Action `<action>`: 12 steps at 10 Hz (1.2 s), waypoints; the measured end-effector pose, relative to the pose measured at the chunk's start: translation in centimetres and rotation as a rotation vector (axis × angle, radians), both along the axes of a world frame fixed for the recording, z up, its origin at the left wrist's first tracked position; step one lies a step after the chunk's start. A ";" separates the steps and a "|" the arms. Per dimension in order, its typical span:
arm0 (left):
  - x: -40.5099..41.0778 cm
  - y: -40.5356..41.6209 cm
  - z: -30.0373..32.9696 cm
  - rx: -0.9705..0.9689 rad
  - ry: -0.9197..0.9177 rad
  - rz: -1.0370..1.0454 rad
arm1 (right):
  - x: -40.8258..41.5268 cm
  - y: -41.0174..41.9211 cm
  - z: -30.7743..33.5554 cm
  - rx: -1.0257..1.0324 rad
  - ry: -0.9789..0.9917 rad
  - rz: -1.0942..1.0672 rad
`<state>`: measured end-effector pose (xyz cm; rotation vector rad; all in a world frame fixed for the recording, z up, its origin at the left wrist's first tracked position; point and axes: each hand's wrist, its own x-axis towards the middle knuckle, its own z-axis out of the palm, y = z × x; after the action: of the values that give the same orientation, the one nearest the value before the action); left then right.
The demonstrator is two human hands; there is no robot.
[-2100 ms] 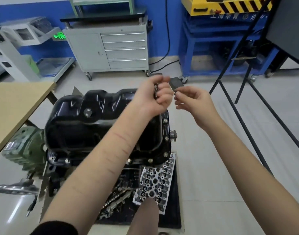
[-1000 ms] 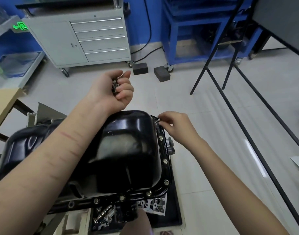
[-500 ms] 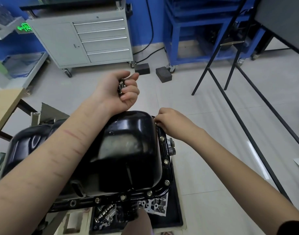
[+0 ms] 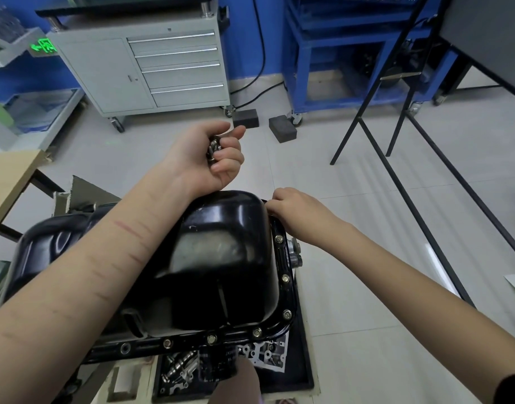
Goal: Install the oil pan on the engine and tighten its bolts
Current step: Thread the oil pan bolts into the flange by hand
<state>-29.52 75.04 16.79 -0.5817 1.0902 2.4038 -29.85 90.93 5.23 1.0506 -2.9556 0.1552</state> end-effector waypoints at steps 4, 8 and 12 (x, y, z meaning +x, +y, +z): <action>0.1 0.0 0.0 0.005 0.006 0.003 | 0.1 -0.7 -0.1 0.173 0.106 -0.046; 0.1 0.0 0.0 0.004 0.005 0.003 | 0.4 -0.6 0.5 0.141 0.226 0.087; 0.2 0.0 0.0 0.023 0.009 0.013 | -0.4 1.1 -0.8 0.063 0.025 0.088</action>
<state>-29.33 75.06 16.79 -0.5726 1.0646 2.4289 -30.20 92.07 4.47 1.1811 -2.9114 0.0485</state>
